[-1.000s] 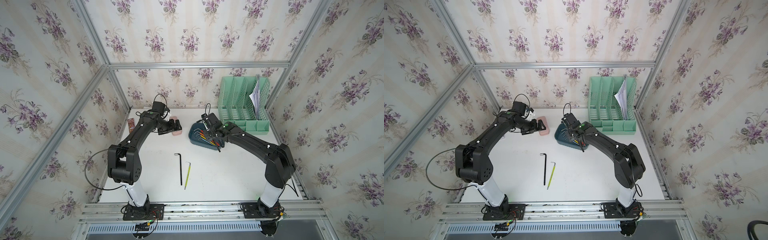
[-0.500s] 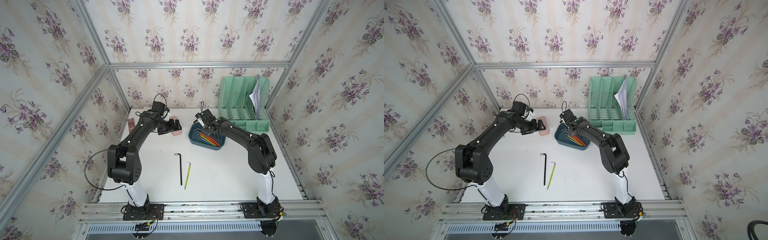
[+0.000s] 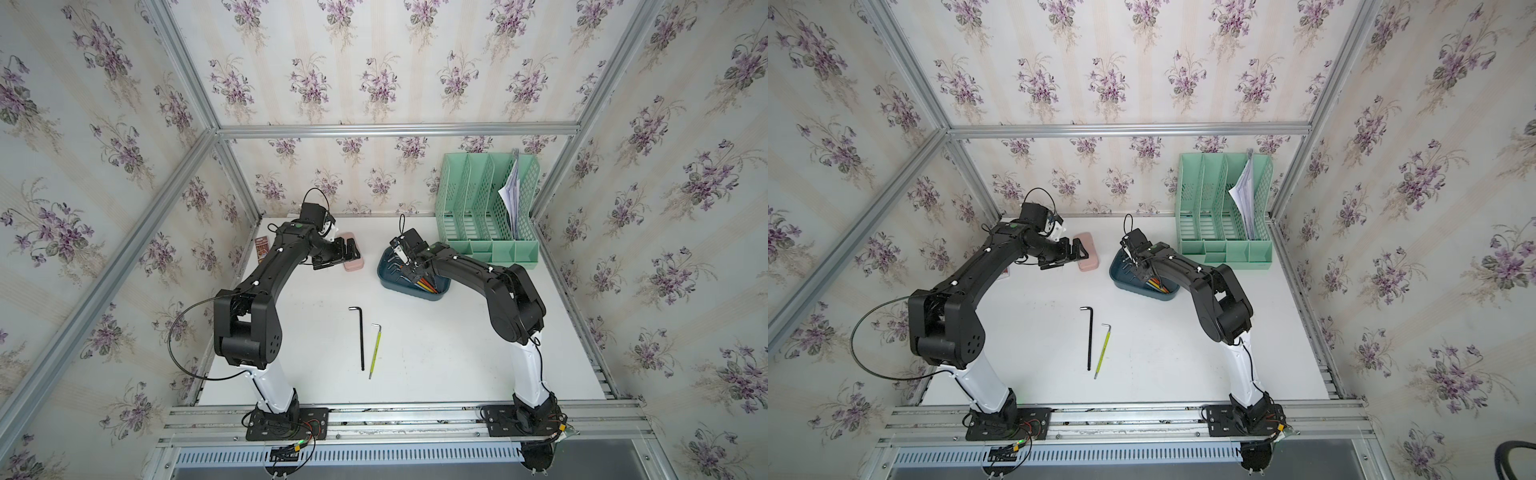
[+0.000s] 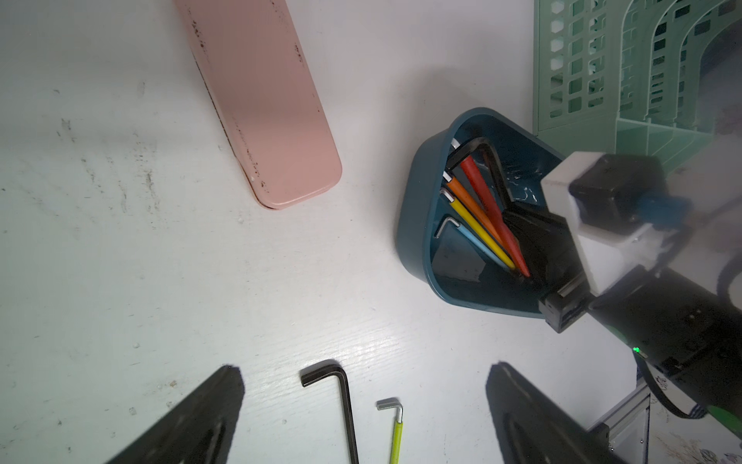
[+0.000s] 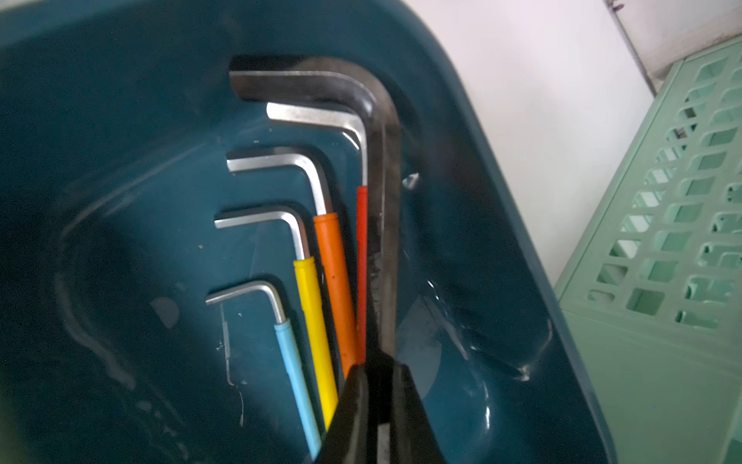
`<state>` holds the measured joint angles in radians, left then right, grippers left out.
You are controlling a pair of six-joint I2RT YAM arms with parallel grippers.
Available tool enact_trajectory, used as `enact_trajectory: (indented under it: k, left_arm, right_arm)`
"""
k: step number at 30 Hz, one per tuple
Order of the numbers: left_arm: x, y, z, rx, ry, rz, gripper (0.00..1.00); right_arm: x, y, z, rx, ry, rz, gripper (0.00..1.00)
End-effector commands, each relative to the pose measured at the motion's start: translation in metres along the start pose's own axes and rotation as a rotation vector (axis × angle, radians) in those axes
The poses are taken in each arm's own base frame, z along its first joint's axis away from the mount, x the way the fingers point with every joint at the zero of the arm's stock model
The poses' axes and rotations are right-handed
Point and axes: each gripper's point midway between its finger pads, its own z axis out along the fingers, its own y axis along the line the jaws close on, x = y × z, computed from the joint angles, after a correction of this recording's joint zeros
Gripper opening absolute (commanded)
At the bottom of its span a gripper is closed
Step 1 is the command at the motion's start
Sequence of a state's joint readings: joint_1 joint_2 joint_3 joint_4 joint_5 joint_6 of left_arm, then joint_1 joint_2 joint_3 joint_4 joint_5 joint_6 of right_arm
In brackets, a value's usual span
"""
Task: Put the hex key on the desktop into the storage box
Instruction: Place the Allen key in the storage box.
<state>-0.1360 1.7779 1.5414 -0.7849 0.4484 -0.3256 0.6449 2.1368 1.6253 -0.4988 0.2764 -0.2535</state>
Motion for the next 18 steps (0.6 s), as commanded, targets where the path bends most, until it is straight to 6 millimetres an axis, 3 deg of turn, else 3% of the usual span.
enact_trajectory:
  k: [1, 8, 15, 18]
  left_arm:
    - [-0.002, 0.001, 0.001, -0.003, -0.010, -0.001, 0.99]
    - [-0.005, 0.000, -0.003, -0.004, -0.030, 0.008, 0.99]
    - [-0.009, -0.004, -0.013, 0.003, -0.077, 0.029, 0.99]
    - [-0.014, -0.014, -0.022, 0.041, -0.108, 0.048, 0.99]
  right_arm:
    - [-0.003, 0.002, -0.004, -0.015, -0.014, 0.044, 0.27]
    - [-0.022, -0.008, -0.038, -0.027, -0.101, 0.105, 0.43]
    - [-0.038, -0.027, -0.096, -0.024, -0.237, 0.244, 0.50]
    - [-0.035, -0.031, -0.116, -0.033, -0.290, 0.334, 0.51]
